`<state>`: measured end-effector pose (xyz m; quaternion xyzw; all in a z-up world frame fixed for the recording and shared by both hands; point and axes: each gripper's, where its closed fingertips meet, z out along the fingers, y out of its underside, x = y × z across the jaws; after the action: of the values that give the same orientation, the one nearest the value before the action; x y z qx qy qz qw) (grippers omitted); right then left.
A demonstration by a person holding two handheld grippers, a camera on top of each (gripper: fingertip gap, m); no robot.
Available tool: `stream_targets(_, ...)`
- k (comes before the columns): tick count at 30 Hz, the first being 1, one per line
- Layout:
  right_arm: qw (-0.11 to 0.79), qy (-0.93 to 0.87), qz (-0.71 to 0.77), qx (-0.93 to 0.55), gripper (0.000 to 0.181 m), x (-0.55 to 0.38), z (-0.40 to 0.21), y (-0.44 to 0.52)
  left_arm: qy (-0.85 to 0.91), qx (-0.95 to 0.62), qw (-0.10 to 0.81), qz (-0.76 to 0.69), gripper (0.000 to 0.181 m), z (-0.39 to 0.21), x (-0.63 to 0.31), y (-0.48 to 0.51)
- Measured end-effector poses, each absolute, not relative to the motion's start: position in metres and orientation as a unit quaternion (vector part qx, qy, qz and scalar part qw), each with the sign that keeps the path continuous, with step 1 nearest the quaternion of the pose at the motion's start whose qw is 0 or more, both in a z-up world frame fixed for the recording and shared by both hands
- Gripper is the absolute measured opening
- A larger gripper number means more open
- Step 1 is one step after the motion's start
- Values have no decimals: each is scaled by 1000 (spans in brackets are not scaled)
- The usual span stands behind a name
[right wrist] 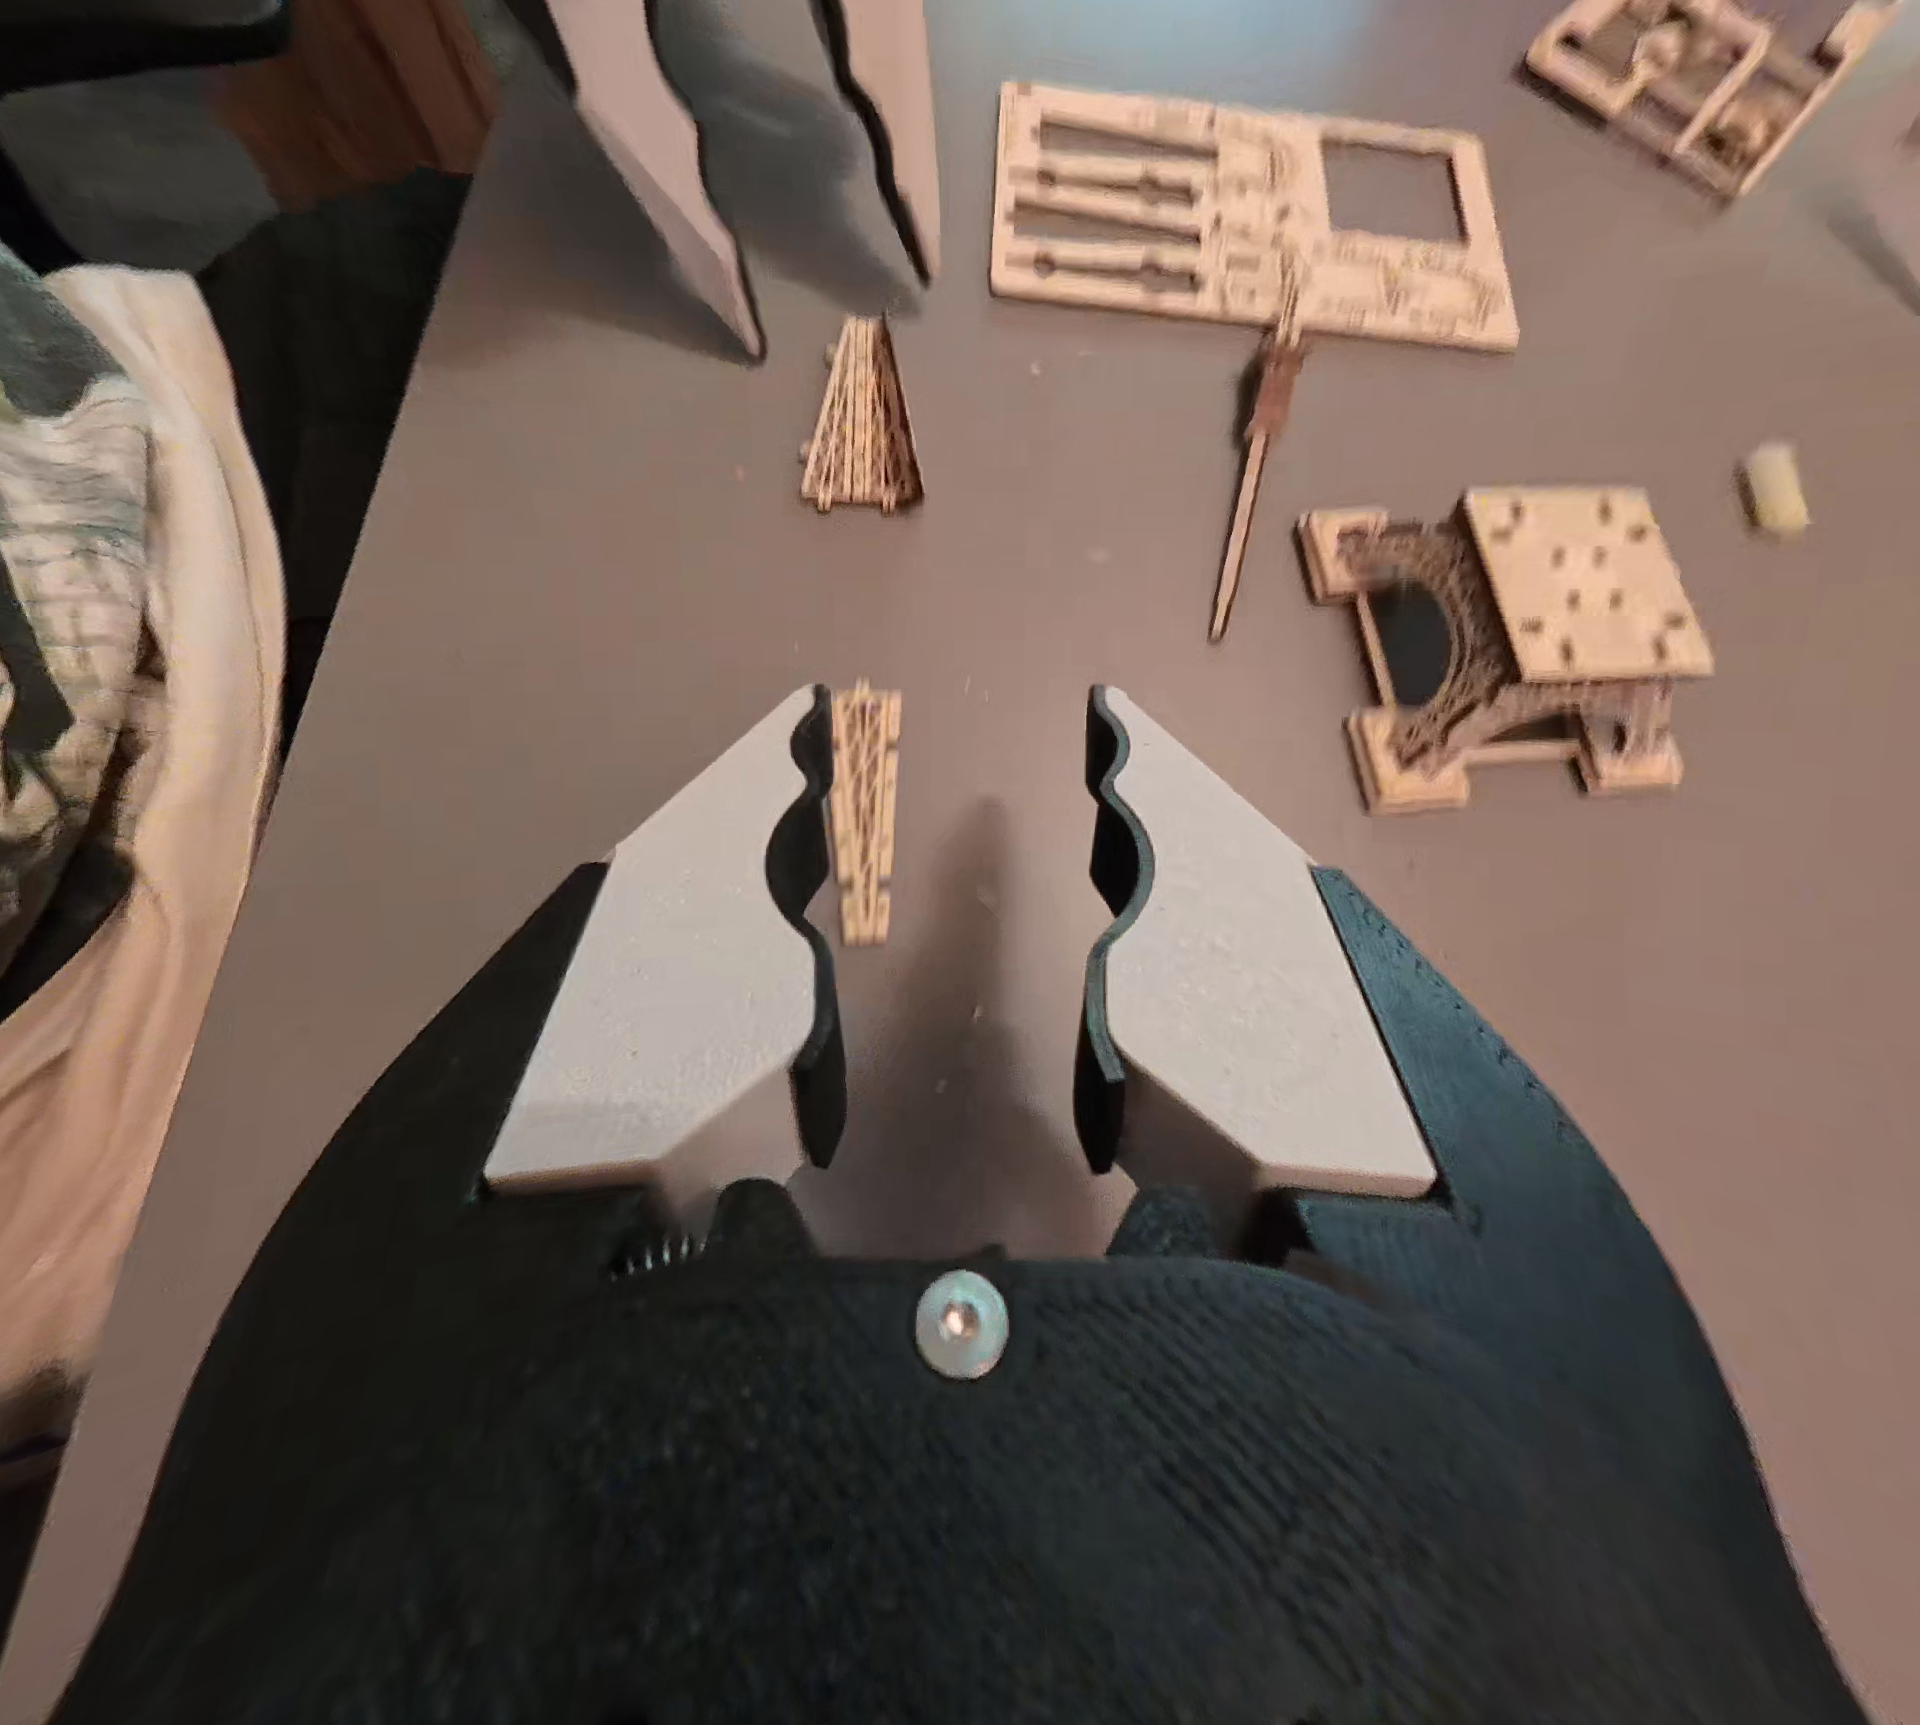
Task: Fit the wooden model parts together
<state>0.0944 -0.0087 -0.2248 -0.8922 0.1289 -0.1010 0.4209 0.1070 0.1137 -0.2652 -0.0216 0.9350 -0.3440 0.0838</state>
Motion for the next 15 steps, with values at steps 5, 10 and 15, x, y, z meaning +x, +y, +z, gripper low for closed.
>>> stream_targets(5,382,149,-91,-908,47,74,-248,-22,931,-73,43,-356,28,-268,109,97)
stream_targets(10,350,153,-89,-920,31,73,-264,-21,913,-118,53,-386,38,-267,114,74)
stream_targets(15,356,146,-74,-920,11,66,-266,-14,877,-118,105,-455,34,-235,114,81)
